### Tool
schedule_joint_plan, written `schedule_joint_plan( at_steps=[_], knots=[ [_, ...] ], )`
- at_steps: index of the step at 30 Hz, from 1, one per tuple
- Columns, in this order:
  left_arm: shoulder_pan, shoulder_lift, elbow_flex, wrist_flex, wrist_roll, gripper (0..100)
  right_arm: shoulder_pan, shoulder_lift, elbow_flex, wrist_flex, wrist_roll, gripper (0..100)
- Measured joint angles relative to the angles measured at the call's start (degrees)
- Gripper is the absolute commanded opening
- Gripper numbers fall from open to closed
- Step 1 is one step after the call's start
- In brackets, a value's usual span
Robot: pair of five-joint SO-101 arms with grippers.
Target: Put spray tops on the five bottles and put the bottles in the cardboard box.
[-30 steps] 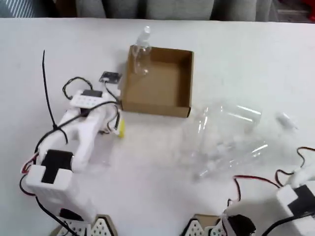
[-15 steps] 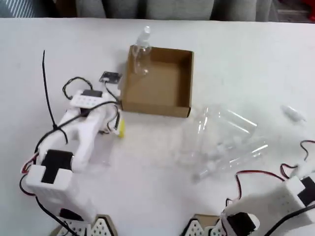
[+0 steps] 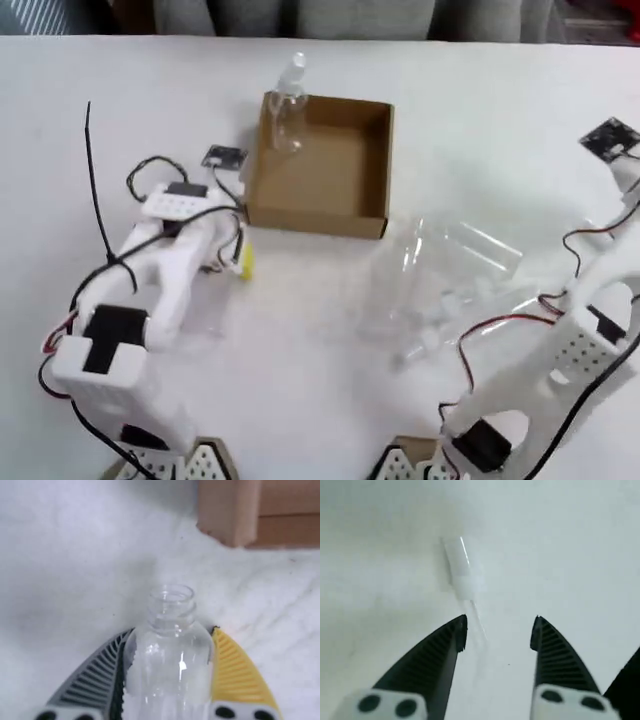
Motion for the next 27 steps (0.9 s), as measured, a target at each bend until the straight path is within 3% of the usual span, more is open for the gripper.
schedule_joint_plan(
  at_steps=[7,11,27],
  knots=[
    [0.0,0.0,0.0,0.0,0.0,2,-0.26,10.29,-7.3,0.09,0.26,18.6],
    [0.0,0.0,0.0,0.0,0.0,2,-0.26,13.71,-8.53,2.02,4.75,18.4],
    [0.0,0.0,0.0,0.0,0.0,2,-1.32,15.12,-8.62,2.55,6.51,16.6]
  ],
)
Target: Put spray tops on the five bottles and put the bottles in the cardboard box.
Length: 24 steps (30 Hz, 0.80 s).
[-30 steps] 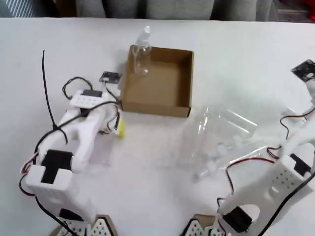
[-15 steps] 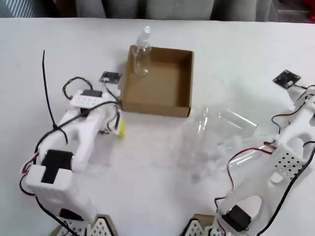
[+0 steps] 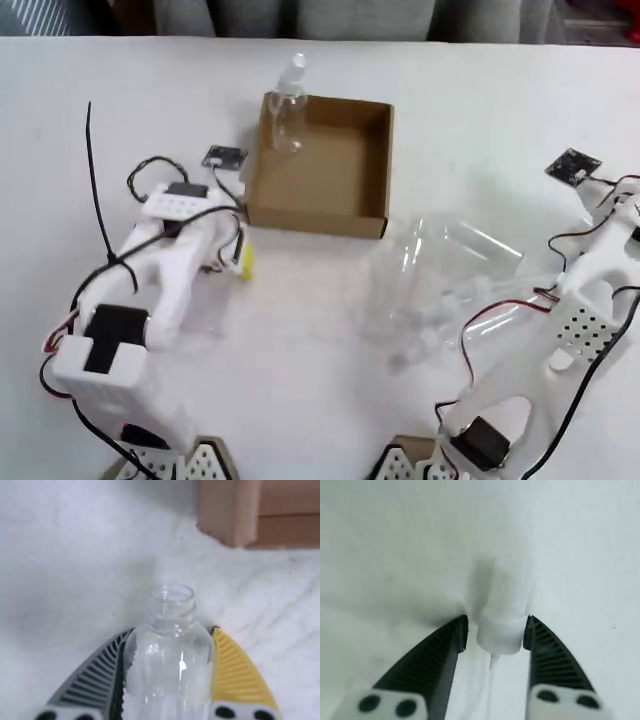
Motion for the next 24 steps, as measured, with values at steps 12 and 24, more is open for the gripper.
schedule_joint_plan(
  at_steps=[12,24],
  knots=[
    [0.0,0.0,0.0,0.0,0.0,2,-0.88,0.0,0.0,-0.18,-2.73,2.9],
    [0.0,0.0,0.0,0.0,0.0,2,-1.85,-1.76,-8.79,7.12,-15.56,1.7]
  ],
)
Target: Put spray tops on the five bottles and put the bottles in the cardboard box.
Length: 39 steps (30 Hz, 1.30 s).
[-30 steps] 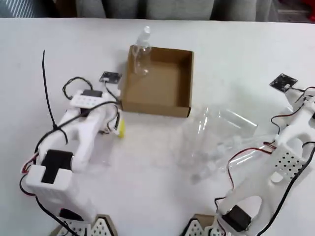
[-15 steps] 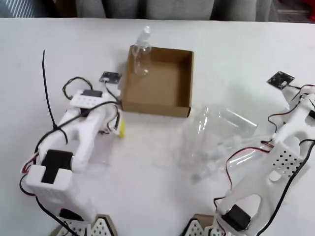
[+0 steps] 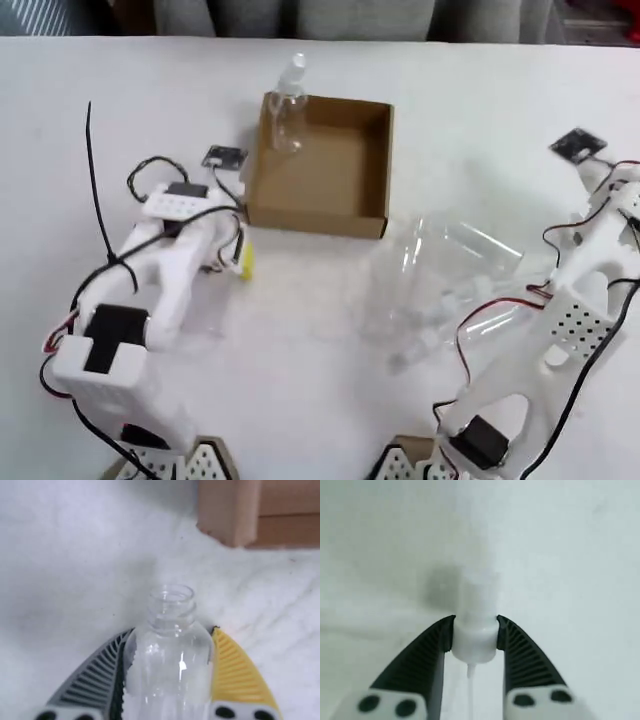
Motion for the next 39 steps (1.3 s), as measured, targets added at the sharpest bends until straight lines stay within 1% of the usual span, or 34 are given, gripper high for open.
schedule_joint_plan(
  at_steps=[2,5,9,13,16,22,26,29,32,35,37,39],
  knots=[
    [0.0,0.0,0.0,0.0,-0.35,2,0.09,-2.29,-4.75,5.63,-7.65,1.7],
    [0.0,-0.09,0.0,0.0,-2.81,2,0.18,-5.8,-11.34,15.03,-19.25,1.7],
    [-0.62,-4.04,3.43,-1.58,-3.6,2,0.09,-10.64,-13.63,17.05,-33.23,1.7],
    [-1.32,-14.07,10.9,-5.71,-3.6,2,-0.18,-14.42,-14.07,17.23,-44.04,1.7],
    [-1.32,-23.82,15.38,-7.74,-3.69,2,-1.67,-17.67,-14.07,17.32,-46.86,1.7],
    [-1.32,-44.57,22.59,-12.04,-3.69,2,-4.48,-28.75,-14.07,17.41,-47.56,1.7],
    [1.23,-58.9,28.22,-16.18,-3.78,2,-5.54,-38.33,-12.66,17.49,-48.35,1.6],
    [4.04,-69.71,33.41,-20.4,-3.78,2,-7.38,-46.77,-5.45,17.49,-52.04,1.6],
    [6.86,-79.65,38.51,-24.62,-3.78,2,-10.11,-55.3,4.84,17.49,-54.59,1.6],
    [9.49,-88.18,42.73,-27.78,-3.87,2,-15.03,-64.0,14.42,17.49,-56.26,1.6],
    [11.25,-93.1,45.54,-29.19,-3.87,2,-19.08,-69.98,19.69,17.58,-59.78,1.6],
    [13.63,-97.32,48.35,-30.15,-3.87,2,-24.26,-75.34,22.86,17.58,-64.97,1.6]
  ],
)
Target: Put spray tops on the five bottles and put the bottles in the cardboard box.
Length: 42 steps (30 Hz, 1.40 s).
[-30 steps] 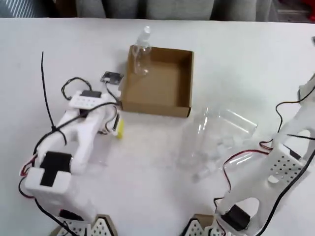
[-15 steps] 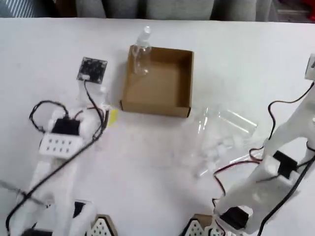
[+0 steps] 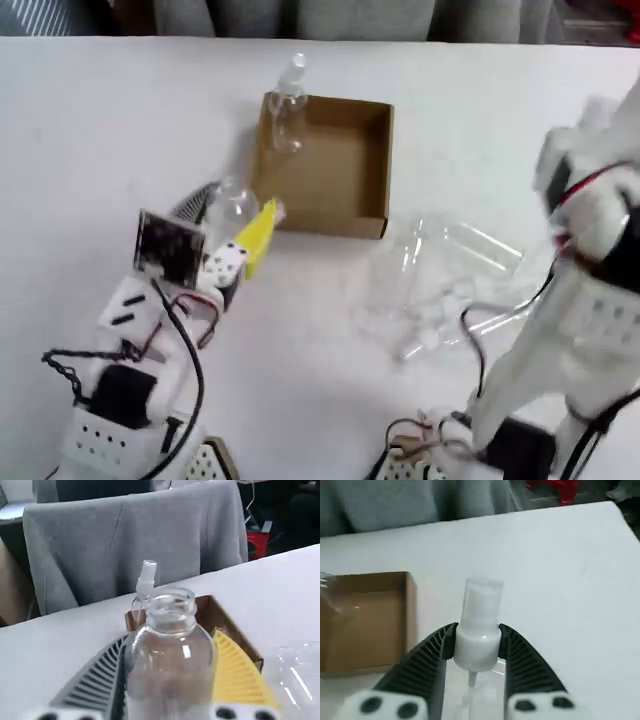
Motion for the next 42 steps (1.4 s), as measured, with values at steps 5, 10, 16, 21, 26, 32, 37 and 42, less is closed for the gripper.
schedule_joint_plan(
  at_steps=[5,10,16,21,26,32,37,42],
  knots=[
    [4.57,-10.37,9.76,-4.66,0.0,2,-15.82,-10.64,5.63,-6.77,-17.93,1.6],
    [7.56,-18.55,16.97,-4.48,0.0,2,-26.9,-16.09,13.54,-17.67,-24.35,1.6],
    [9.58,-18.73,18.55,0.09,0.0,2,-35.78,-20.22,25.49,-32.97,-24.62,1.6],
    [9.58,-18.73,18.55,0.35,0.0,2,-39.03,-21.45,36.66,-46.59,-13.19,1.6],
    [9.58,-18.73,18.55,0.35,0.0,2,-39.3,-21.36,47.38,-55.38,-6.42,1.6],
    [9.58,-18.73,21.1,0.35,0.0,2,-39.65,-21.36,48.88,-58.64,-5.98,1.6],
    [9.58,-18.73,21.27,0.35,0.0,2,-41.67,-21.36,48.88,-58.73,-5.98,1.6],
    [9.58,-18.73,21.27,0.35,0.0,2,-42.99,-21.36,48.88,-58.73,-5.89,1.6]
  ],
)
